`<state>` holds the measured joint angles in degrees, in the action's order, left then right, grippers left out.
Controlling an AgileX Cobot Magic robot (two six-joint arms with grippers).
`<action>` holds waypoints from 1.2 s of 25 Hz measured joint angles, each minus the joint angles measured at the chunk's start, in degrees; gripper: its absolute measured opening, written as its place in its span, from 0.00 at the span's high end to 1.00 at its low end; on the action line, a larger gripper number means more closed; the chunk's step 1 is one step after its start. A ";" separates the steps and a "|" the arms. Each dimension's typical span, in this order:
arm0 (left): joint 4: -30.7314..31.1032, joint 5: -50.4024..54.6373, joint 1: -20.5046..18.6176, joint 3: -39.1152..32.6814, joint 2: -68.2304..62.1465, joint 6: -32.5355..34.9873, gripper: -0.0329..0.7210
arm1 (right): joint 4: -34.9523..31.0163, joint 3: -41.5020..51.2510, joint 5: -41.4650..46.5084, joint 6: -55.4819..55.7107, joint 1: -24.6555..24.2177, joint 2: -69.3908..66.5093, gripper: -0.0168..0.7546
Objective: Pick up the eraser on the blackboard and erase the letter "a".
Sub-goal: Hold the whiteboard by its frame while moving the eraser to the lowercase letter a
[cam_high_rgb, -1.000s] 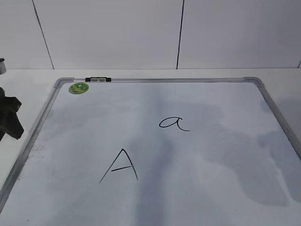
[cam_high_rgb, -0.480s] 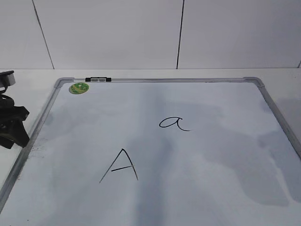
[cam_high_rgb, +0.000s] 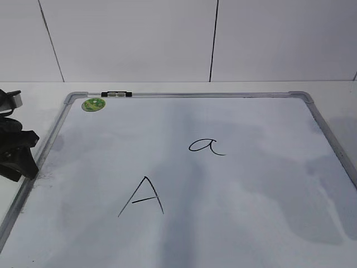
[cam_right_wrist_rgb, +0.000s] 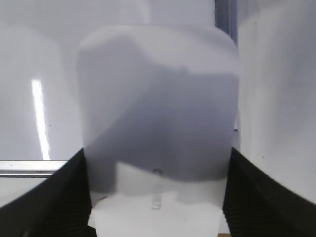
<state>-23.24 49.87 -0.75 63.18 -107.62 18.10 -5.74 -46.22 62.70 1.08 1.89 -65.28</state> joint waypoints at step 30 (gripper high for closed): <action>-1.51 0.22 0.00 0.35 -1.11 0.13 0.82 | 0.00 0.00 -0.11 -1.08 0.00 0.00 0.25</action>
<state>-24.75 50.09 -0.75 63.54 -108.73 18.23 -5.74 -46.22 62.59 0.00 1.89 -65.28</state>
